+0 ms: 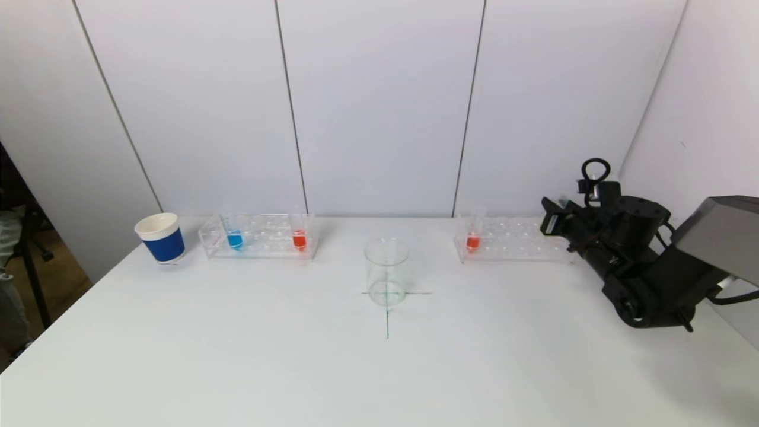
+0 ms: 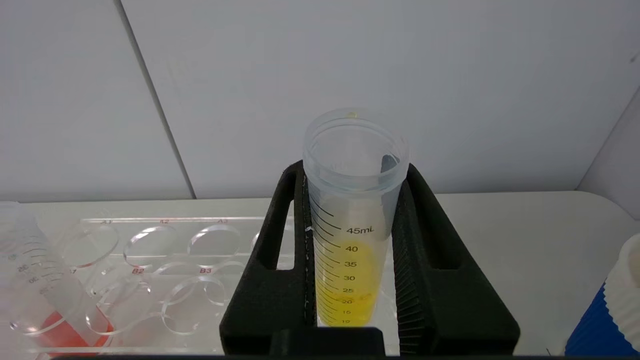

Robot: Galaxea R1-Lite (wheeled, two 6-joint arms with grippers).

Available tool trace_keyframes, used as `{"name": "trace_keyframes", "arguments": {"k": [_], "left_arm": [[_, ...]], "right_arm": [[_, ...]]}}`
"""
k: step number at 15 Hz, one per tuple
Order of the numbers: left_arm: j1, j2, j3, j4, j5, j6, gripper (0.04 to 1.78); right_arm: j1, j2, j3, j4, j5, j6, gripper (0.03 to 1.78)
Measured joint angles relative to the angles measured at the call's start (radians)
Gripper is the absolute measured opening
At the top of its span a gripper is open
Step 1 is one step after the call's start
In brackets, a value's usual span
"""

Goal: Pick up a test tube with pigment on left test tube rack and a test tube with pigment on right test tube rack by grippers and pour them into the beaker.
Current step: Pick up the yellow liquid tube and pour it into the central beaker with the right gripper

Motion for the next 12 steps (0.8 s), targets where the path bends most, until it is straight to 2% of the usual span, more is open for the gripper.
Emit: {"name": "trace_keyframes", "arguments": {"k": [12], "left_arm": [[0.0,0.0,0.0,0.0,0.0,0.0,1.76]], "right_arm": [[0.017,-0.158,0.04,0.029,0.005,-0.005,0.49]]}}
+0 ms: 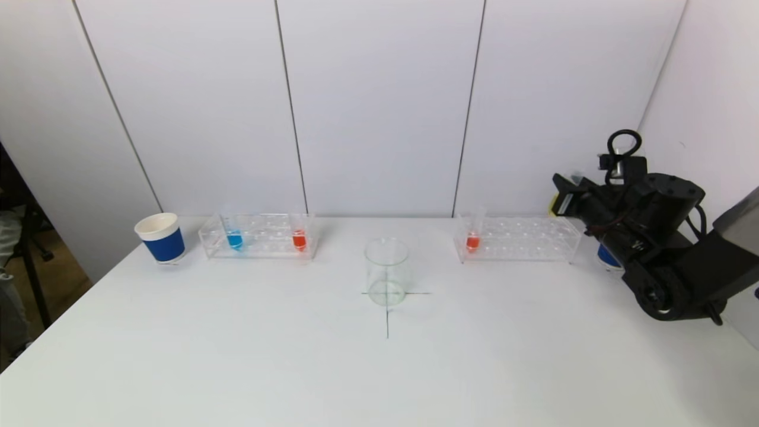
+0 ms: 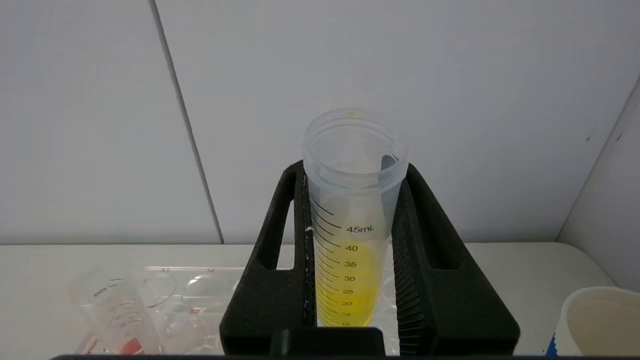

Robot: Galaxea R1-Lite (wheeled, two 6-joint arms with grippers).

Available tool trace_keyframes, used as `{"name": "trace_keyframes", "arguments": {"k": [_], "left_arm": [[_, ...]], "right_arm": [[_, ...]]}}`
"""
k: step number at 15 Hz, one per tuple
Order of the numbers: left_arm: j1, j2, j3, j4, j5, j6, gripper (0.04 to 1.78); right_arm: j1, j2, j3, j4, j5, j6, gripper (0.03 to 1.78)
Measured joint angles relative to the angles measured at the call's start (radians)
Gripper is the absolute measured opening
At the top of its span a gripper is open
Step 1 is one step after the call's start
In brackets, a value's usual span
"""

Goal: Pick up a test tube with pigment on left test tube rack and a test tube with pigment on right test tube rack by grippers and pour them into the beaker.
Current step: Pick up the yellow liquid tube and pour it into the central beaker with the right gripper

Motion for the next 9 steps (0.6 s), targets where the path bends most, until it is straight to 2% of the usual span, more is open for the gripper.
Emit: {"name": "trace_keyframes", "arguments": {"k": [4,7,9], "left_arm": [[0.0,0.0,0.0,0.0,0.0,0.0,1.76],[0.0,0.0,0.0,0.0,0.0,0.0,1.76],[0.0,0.0,0.0,0.0,0.0,0.0,1.76]], "right_arm": [[0.04,-0.066,-0.046,0.087,0.013,-0.034,0.49],[0.06,-0.085,-0.118,0.098,0.016,-0.12,0.49],[0.079,-0.099,-0.164,0.137,0.024,-0.146,0.49]]}}
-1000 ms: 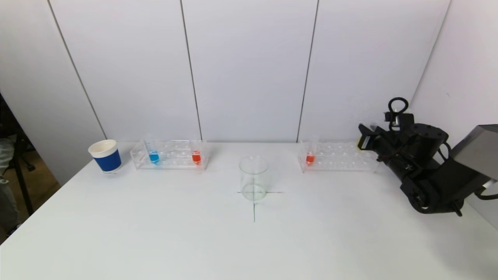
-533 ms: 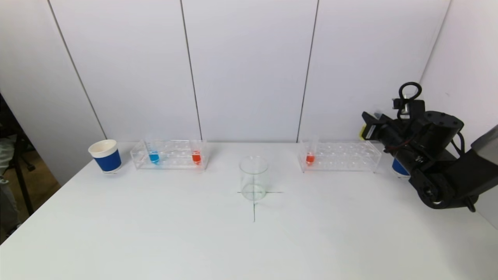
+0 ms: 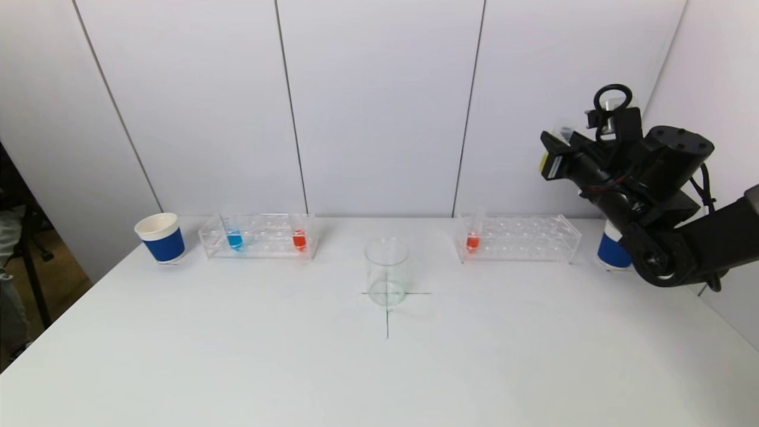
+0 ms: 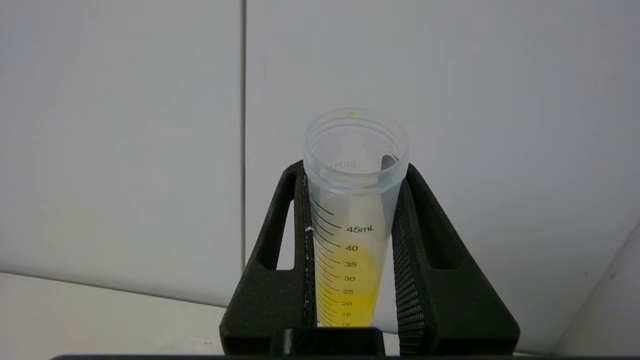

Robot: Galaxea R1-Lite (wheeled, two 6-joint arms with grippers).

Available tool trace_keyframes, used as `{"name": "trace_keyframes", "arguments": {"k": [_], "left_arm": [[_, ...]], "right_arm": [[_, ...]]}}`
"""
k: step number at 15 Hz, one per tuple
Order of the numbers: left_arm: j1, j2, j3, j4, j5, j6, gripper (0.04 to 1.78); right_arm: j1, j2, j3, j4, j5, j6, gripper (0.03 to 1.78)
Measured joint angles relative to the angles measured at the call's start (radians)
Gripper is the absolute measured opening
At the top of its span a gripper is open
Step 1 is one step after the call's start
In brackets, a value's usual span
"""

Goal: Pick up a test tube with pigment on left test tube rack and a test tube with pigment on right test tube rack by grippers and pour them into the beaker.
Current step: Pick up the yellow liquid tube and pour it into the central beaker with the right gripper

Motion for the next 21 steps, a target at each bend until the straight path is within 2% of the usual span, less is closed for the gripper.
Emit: {"name": "trace_keyframes", "arguments": {"k": [2,6,11,14,16,19,21], "left_arm": [[0.0,0.0,0.0,0.0,0.0,0.0,1.76],[0.0,0.0,0.0,0.0,0.0,-0.001,1.76],[0.0,0.0,0.0,0.0,0.0,0.0,1.76],[0.0,0.0,0.0,0.0,0.0,0.0,1.76],[0.0,0.0,0.0,0.0,0.0,0.0,1.76],[0.0,0.0,0.0,0.0,0.0,0.0,1.76],[0.0,0.0,0.0,0.0,0.0,0.0,1.76]], "right_arm": [[0.014,-0.021,-0.043,0.059,0.04,-0.004,0.49],[0.047,-0.049,-0.116,0.107,0.138,-0.034,0.49],[0.093,-0.07,-0.176,0.217,0.255,-0.038,0.49],[0.116,-0.075,-0.226,0.305,0.291,-0.041,0.49],[0.13,-0.075,-0.259,0.36,0.341,-0.042,0.49],[0.139,-0.072,-0.305,0.443,0.433,-0.09,0.49],[0.16,-0.064,-0.338,0.492,0.452,-0.122,0.49]]}}
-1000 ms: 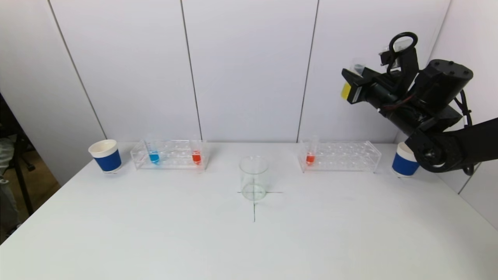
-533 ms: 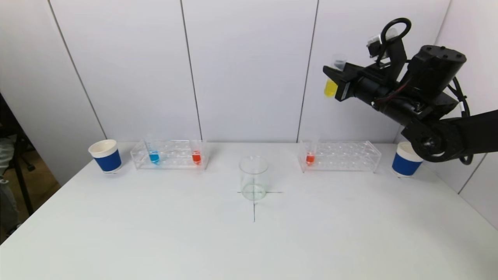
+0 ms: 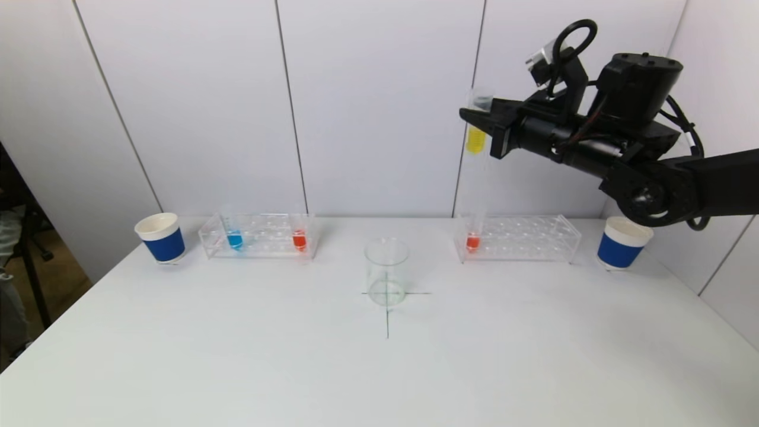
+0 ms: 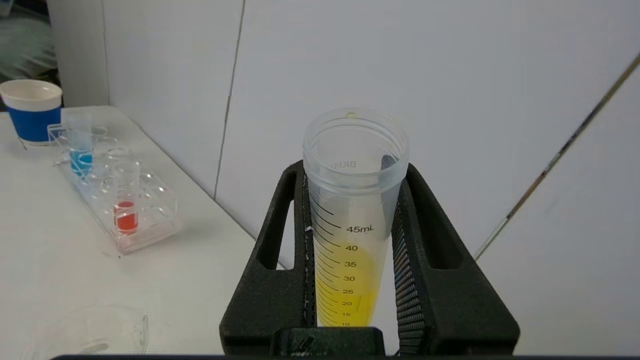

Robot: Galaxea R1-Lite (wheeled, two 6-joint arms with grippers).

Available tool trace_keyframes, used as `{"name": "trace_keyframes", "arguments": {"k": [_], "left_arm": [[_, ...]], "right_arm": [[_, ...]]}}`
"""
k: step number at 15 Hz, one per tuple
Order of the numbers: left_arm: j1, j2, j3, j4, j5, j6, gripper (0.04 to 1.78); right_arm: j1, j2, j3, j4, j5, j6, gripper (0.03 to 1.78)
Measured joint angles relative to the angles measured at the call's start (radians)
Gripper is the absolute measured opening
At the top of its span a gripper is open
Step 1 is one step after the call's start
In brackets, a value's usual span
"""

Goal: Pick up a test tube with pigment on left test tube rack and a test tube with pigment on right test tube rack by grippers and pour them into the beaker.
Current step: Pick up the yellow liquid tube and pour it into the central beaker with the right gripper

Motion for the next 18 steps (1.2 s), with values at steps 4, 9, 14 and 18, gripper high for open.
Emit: {"name": "trace_keyframes", "arguments": {"k": [4,9,14,18], "left_arm": [[0.0,0.0,0.0,0.0,0.0,0.0,1.76],[0.0,0.0,0.0,0.0,0.0,0.0,1.76],[0.0,0.0,0.0,0.0,0.0,0.0,1.76],[0.0,0.0,0.0,0.0,0.001,0.0,1.76]], "right_arm": [[0.037,0.032,-0.067,0.064,0.066,-0.101,0.49],[0.06,0.092,-0.116,0.077,0.104,-0.243,0.49],[0.077,0.151,-0.14,0.075,0.143,-0.347,0.49],[0.08,0.19,-0.141,0.066,0.163,-0.471,0.49]]}}
